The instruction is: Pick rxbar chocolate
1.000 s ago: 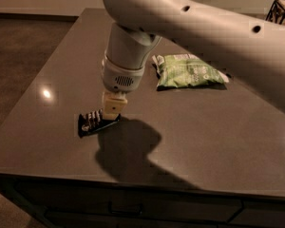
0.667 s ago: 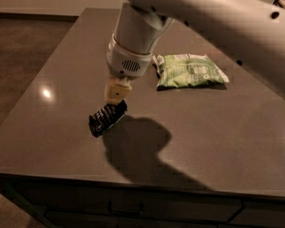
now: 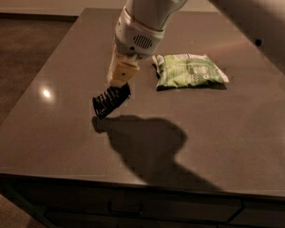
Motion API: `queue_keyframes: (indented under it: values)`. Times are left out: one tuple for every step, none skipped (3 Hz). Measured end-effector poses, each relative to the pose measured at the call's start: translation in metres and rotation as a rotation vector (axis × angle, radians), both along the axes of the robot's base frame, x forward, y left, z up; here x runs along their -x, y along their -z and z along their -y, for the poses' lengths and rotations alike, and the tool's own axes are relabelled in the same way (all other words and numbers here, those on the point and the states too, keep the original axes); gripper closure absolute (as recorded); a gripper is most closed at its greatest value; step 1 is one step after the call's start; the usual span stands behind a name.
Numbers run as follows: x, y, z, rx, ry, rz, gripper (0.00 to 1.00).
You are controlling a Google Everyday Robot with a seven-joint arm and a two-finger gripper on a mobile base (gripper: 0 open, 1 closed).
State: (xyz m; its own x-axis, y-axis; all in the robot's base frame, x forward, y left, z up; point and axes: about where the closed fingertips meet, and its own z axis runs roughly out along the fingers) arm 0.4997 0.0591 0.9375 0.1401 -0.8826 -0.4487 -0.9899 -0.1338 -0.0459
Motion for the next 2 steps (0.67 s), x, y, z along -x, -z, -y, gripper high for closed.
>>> queue_keyframes:
  values:
    - [-0.001,-0.033,0.006,-0.054,-0.020,0.022,1.00]
    - [-0.001,-0.058,0.009,-0.095,-0.037,0.037,1.00]
